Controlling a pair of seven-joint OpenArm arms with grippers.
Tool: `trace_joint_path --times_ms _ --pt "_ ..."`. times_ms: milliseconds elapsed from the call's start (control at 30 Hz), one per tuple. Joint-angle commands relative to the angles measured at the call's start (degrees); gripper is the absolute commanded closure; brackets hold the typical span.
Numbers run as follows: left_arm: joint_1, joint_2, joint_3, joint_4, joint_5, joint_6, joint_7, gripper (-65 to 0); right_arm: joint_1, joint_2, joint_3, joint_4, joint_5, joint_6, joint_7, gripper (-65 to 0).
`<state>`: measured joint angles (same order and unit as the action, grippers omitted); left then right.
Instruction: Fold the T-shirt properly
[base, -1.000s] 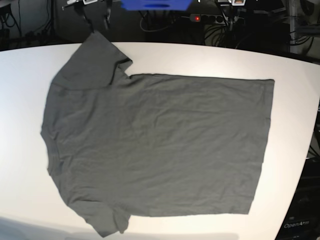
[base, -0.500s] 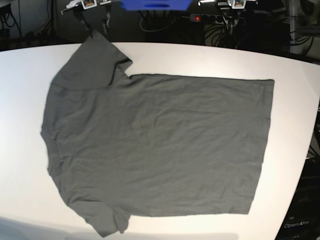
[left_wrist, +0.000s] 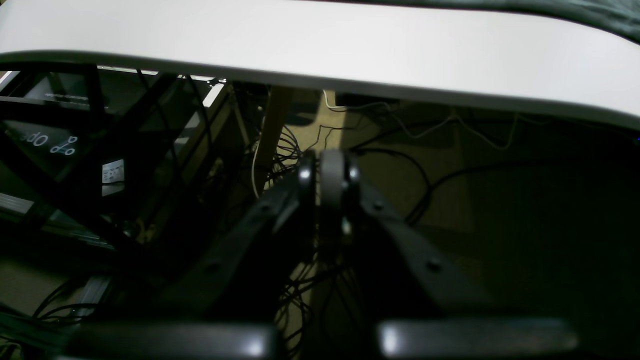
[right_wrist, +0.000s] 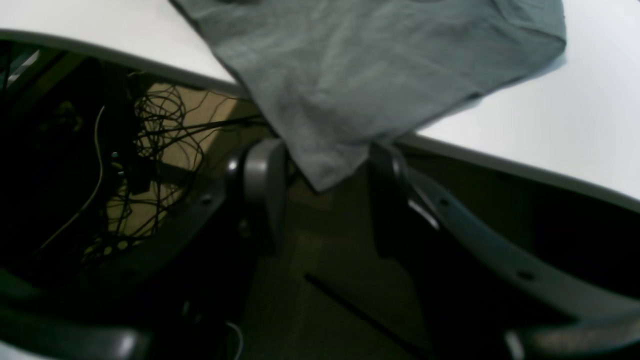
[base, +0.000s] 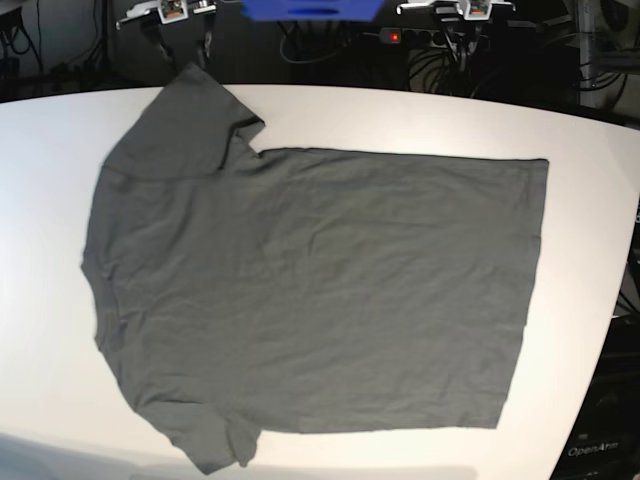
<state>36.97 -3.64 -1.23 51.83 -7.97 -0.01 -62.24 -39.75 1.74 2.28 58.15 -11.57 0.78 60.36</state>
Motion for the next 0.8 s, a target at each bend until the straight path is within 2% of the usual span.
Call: trace_joint_path --times_ms 0,400,767 --pt "0.08 -0.10 0.05 0.25 0.01 -0.03 -1.81 -1.1 -1.00 0.06 -0.04 0.53 0.28 -1.35 1.58 -27.4" --pt "-0.09 -0.10 -0.04 -0.01 0.01 -0.03 -1.81 -1.1 0.58 -0.02 -0.31 -4.39 0.28 -1.35 1.93 -27.4" --pt "-0.97 -0.10 0.05 -0.01 0.01 -0.03 -1.81 -1.1 0.58 -0.02 -0.13 -3.95 0.19 -1.35 2.19 -27.0"
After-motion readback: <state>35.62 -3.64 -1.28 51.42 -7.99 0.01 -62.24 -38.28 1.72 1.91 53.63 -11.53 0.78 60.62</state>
